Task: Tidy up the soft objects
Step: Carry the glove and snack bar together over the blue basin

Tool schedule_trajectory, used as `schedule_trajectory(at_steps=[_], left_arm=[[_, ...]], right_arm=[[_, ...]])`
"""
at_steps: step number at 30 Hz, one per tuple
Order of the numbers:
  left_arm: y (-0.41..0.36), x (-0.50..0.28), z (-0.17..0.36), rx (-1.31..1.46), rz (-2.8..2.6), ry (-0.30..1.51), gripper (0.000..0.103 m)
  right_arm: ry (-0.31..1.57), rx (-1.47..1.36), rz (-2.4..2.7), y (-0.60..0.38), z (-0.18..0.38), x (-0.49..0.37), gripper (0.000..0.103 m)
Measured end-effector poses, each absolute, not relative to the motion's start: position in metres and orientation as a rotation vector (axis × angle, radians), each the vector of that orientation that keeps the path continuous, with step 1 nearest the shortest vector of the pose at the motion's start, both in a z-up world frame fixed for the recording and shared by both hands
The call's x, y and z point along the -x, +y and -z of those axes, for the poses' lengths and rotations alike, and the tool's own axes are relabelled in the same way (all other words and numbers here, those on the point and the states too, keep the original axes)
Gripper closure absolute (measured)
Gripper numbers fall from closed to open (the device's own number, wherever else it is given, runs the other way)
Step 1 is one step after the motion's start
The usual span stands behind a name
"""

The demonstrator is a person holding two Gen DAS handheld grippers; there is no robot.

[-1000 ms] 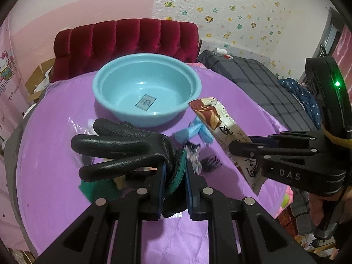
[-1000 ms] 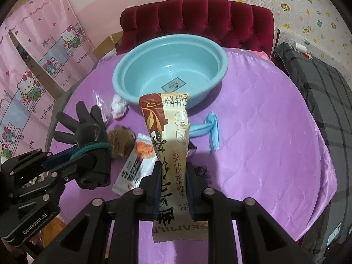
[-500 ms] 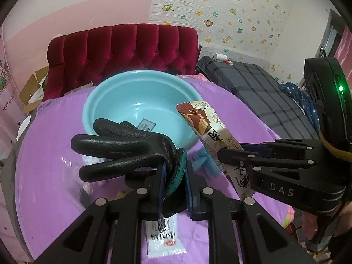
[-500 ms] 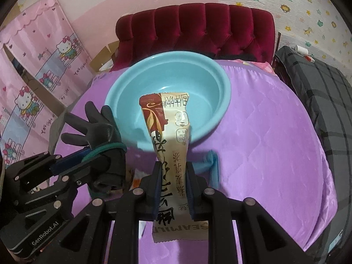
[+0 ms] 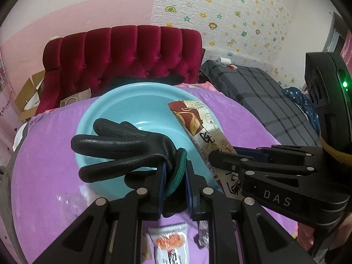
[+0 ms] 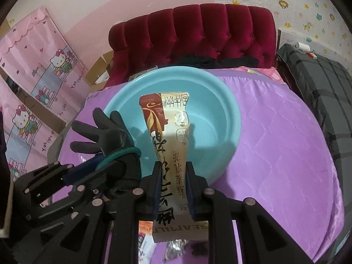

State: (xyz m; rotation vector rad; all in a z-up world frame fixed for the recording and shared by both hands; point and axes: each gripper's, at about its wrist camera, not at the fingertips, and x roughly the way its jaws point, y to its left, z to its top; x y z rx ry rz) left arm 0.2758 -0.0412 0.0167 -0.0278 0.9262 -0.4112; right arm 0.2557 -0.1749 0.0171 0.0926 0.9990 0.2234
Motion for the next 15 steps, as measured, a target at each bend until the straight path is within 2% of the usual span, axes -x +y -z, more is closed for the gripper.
schedule_trajectory(at_steps=[15], left_arm=[[-0.043, -0.334, 0.015, 0.031, 0.381, 0.964, 0.085]], right_arm=[[1.022, -0.106, -0.210, -0.174, 0.006, -0.328, 0.082]])
